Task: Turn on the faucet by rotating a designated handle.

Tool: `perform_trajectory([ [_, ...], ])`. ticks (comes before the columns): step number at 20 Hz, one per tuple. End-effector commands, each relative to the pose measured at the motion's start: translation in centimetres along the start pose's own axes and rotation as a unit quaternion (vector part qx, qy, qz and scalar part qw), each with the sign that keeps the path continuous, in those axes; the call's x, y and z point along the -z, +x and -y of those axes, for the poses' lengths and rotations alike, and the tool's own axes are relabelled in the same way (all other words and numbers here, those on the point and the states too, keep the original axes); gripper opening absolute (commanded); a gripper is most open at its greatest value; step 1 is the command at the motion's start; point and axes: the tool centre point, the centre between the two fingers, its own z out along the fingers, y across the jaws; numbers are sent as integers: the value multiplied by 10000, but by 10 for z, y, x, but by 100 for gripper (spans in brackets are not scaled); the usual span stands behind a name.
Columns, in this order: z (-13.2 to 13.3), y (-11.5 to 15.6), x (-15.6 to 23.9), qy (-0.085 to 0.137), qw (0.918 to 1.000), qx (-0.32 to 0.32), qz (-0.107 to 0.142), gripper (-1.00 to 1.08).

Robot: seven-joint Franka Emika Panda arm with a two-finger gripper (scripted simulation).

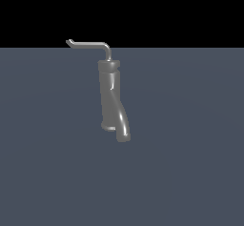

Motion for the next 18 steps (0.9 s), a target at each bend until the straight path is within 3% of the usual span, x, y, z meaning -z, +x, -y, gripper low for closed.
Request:
perform_trajectory([
  [1,-2,1,-1,-10,10000,11,-4,-100],
  [9,0,7,-1,32,9999,-126,-4,-100],
  [18,7,34,-7,175,9976,-675,12,-100],
])
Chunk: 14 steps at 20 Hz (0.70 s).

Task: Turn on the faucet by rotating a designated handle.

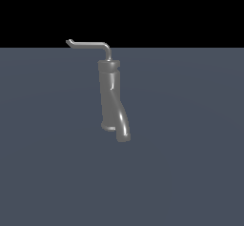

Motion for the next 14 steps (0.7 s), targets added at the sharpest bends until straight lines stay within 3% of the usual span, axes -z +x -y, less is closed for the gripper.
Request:
perform_trajectory([
  [1,4,10,-3,49,9998,-205,10,-100],
  [8,17,43,-14,189,9954,-942,61,-100],
  [14,30,72,-26,272,9865,-1609,120,-100],
])
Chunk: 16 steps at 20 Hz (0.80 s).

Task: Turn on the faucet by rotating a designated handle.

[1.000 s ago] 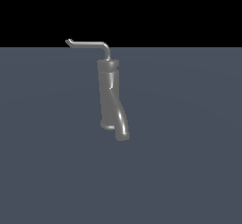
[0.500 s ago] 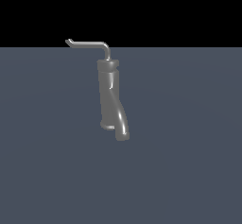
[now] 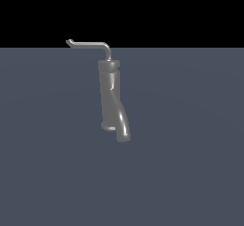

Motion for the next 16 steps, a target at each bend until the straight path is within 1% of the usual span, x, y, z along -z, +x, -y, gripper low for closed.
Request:
perform_trajectory([
  [1,9,10,-6,31,9996,-290,23,-100],
  [5,23,26,-17,61,9972,-748,56,-100],
  [9,37,41,-28,75,9926,-1211,83,-100],
  [13,51,55,-41,74,9858,-1674,101,-100],
  [16,62,65,-52,66,9793,-2021,107,-100],
])
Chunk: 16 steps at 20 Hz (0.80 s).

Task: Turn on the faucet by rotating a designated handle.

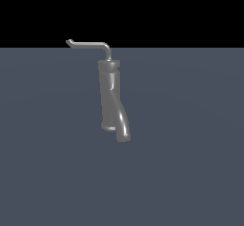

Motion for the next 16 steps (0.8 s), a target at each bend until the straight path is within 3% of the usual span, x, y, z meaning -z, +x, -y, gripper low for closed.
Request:
perform_trajectory([
  [1,12,5,-9,-3,9995,-301,1,-100],
  [8,43,17,-35,-34,9936,-1125,-35,-100],
  [16,78,28,-69,-74,9786,-2050,-142,-100],
])
